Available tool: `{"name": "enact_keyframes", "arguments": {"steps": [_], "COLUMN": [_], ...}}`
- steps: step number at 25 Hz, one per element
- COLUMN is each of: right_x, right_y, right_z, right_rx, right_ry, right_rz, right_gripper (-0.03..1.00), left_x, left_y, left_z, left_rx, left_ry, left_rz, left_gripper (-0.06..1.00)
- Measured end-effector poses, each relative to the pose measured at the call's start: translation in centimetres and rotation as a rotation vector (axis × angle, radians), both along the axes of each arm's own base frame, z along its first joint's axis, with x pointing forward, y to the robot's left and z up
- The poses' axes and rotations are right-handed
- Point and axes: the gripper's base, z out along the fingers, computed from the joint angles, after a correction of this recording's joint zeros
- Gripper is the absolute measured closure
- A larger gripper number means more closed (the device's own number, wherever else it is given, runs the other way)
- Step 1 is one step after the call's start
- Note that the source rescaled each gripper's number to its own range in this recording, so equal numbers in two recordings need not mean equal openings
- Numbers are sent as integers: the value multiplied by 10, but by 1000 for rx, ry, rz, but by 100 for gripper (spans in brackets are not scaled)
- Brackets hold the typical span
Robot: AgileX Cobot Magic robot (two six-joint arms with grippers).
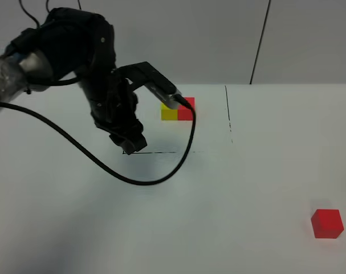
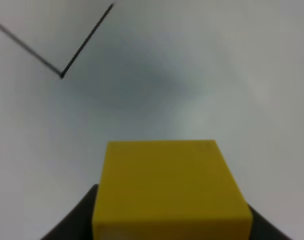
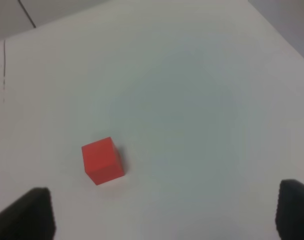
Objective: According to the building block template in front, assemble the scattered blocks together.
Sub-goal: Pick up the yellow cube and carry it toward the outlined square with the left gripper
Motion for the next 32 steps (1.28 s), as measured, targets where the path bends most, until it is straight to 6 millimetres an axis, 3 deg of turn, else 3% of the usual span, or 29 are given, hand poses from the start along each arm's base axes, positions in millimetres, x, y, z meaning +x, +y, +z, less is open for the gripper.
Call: {"name": "enact_keyframes", "arguments": {"steps": [8, 15, 21, 27, 32], "right_x": [0, 0, 0, 0, 0], "right_y": [0, 0, 0, 0, 0], "right_z": [0, 0, 0, 0, 0], "right_rx": [0, 0, 0, 0, 0], "right_ry": [0, 0, 0, 0, 0], "right_rz": [0, 0, 0, 0, 0], "right_gripper": [21, 21, 21, 21, 21], "left_x": [3, -10, -20, -24, -25], "left_y": [-79, -125, -143, -150, -151], "left_z": [-23, -59, -78, -79, -95], "left_rx": [3, 86, 117, 77, 89], "left_ry": [-64, -71, -59, -54, -7], "left_rz": [-416, -610, -680, -692, -693], "left_gripper": [94, 94, 94, 94, 94]}}
